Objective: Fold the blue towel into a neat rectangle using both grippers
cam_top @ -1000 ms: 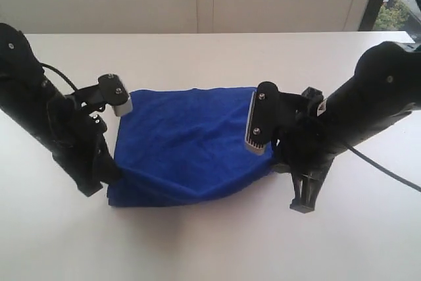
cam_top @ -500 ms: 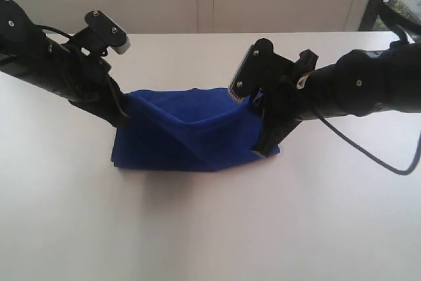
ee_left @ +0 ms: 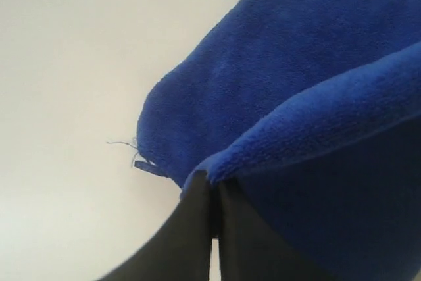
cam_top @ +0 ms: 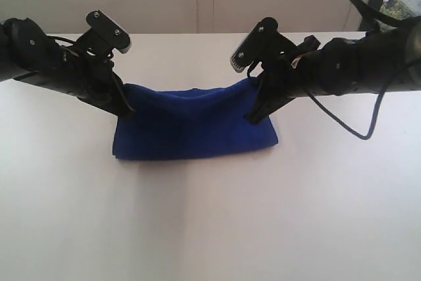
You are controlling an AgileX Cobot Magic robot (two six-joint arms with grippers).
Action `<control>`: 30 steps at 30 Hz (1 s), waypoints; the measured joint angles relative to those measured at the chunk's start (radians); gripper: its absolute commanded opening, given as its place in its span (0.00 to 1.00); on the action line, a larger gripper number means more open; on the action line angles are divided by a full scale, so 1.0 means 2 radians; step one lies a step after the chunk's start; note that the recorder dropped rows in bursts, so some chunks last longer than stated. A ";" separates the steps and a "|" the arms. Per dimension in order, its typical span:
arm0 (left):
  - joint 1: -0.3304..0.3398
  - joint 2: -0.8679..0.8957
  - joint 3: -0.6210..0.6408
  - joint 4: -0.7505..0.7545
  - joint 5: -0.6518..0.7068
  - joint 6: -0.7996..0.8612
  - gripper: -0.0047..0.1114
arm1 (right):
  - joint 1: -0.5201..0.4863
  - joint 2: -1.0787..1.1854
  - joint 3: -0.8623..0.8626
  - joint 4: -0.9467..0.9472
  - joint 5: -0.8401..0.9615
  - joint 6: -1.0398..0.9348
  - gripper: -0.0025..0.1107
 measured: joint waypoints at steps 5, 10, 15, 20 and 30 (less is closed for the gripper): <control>0.001 0.008 0.000 0.000 -0.031 0.000 0.04 | -0.006 0.023 -0.014 0.000 -0.006 0.000 0.12; 0.001 0.009 0.000 0.000 -0.079 0.000 0.04 | -0.007 0.037 -0.016 0.000 -0.041 0.001 0.12; 0.001 0.025 0.000 0.000 -0.090 0.000 0.04 | -0.007 0.050 -0.016 0.000 -0.061 0.001 0.12; 0.001 0.054 0.000 0.000 -0.117 0.000 0.04 | -0.007 0.061 -0.016 0.000 -0.076 0.001 0.12; 0.001 0.069 0.000 0.000 -0.135 0.000 0.07 | -0.007 0.061 -0.016 0.000 -0.085 0.001 0.22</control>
